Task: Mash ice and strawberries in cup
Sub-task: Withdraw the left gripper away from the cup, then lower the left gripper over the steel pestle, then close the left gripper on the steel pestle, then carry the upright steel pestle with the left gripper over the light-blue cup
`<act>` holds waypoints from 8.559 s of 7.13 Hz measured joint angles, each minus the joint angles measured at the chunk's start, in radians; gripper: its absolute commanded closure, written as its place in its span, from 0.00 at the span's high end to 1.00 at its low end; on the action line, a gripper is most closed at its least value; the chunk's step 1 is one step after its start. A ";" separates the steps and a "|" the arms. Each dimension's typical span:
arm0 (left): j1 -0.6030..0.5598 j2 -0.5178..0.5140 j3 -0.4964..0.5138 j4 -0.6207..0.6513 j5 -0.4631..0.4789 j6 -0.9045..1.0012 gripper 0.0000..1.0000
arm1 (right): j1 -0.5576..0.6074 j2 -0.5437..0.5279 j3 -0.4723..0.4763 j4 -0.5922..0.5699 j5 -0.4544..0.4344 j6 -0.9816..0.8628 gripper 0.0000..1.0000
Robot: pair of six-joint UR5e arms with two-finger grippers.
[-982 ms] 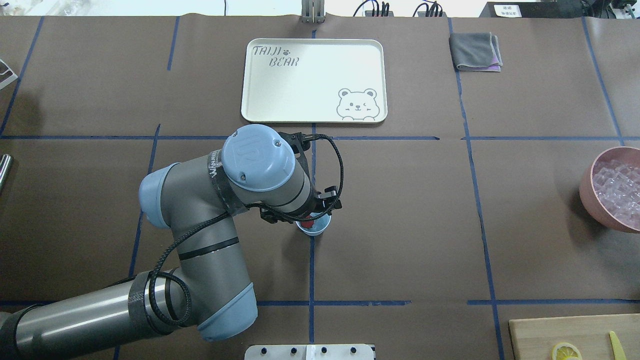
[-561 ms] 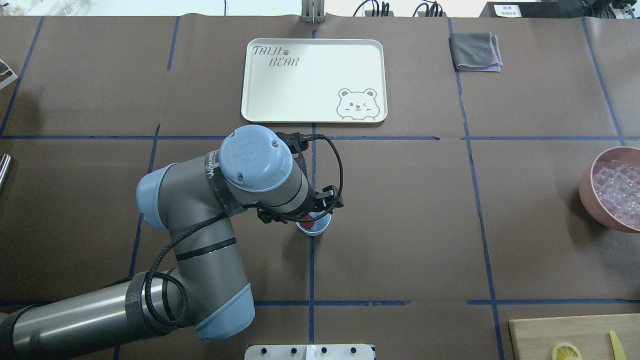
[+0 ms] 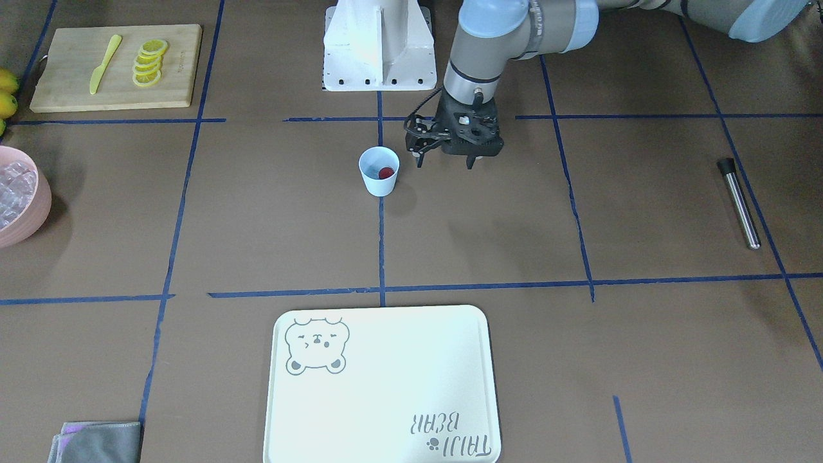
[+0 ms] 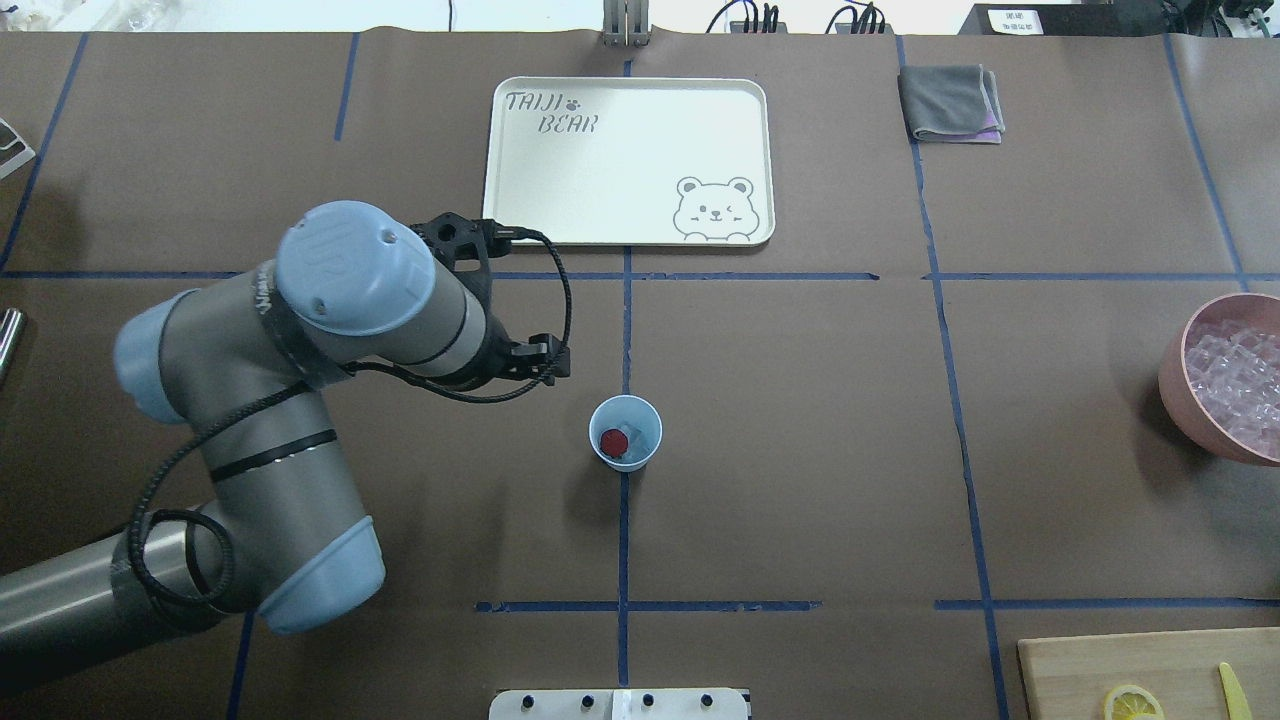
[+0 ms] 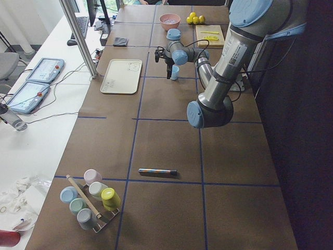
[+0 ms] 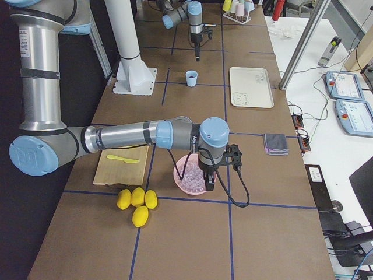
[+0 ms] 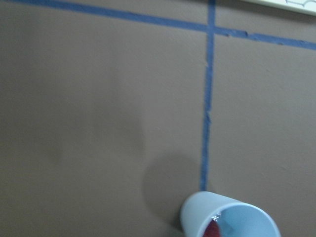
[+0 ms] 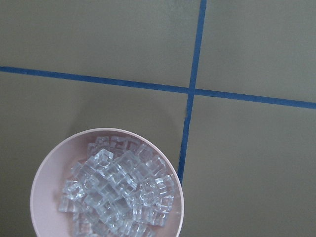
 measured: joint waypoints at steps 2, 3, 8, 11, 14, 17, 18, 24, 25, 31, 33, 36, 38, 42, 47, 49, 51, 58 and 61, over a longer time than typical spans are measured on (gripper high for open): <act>-0.133 0.103 -0.037 0.012 -0.118 0.168 1.00 | 0.003 -0.021 -0.056 0.120 0.000 -0.001 0.99; -0.208 0.167 -0.056 0.036 -0.181 0.272 1.00 | 0.005 -0.025 -0.067 0.146 0.000 0.002 0.99; -0.530 0.402 -0.001 0.094 -0.287 0.736 1.00 | 0.005 -0.023 -0.071 0.170 0.007 0.029 0.99; -0.596 0.469 0.063 0.063 -0.294 0.816 1.00 | 0.005 -0.015 -0.067 0.170 0.007 0.034 0.99; -0.616 0.515 0.217 -0.180 -0.304 0.794 1.00 | 0.005 -0.014 -0.065 0.170 0.007 0.034 0.99; -0.622 0.539 0.400 -0.445 -0.311 0.720 1.00 | 0.005 -0.013 -0.062 0.170 0.007 0.034 0.99; -0.620 0.541 0.448 -0.500 -0.312 0.694 1.00 | 0.005 -0.013 -0.062 0.170 0.007 0.034 0.99; -0.613 0.528 0.541 -0.576 -0.312 0.653 1.00 | 0.005 -0.012 -0.060 0.170 0.007 0.034 0.99; -0.613 0.527 0.544 -0.576 -0.312 0.652 1.00 | 0.005 -0.012 -0.061 0.170 0.007 0.034 0.99; -0.611 0.521 0.544 -0.576 -0.313 0.650 1.00 | 0.005 -0.012 -0.066 0.170 0.007 0.034 0.99; -0.602 0.520 0.545 -0.576 -0.314 0.649 1.00 | 0.005 -0.012 -0.068 0.170 0.007 0.034 0.99; -0.581 0.519 0.554 -0.583 -0.336 0.649 0.97 | 0.005 -0.011 -0.069 0.170 0.007 0.033 0.99; -0.580 0.521 0.564 -0.601 -0.341 0.650 0.78 | 0.005 -0.011 -0.067 0.170 0.007 0.034 0.99; -0.579 0.520 0.578 -0.624 -0.341 0.650 0.26 | 0.005 -0.011 -0.069 0.170 0.007 0.033 0.99; -0.583 0.512 0.533 -0.615 -0.409 0.648 0.00 | 0.005 -0.011 -0.070 0.170 0.007 0.033 0.99; -0.618 0.505 0.434 -0.606 -0.461 0.650 0.00 | 0.005 -0.011 -0.068 0.170 0.007 0.035 0.99; -0.632 0.451 0.295 -0.605 -0.450 0.657 0.00 | 0.005 -0.010 -0.064 0.170 0.007 0.036 0.99; -0.529 0.294 -0.004 -0.905 -0.128 0.382 0.00 | 0.004 -0.003 -0.044 0.170 0.009 0.050 0.99; -0.257 0.310 0.012 -1.229 0.227 0.330 0.00 | 0.003 -0.002 -0.044 0.172 0.009 0.082 0.99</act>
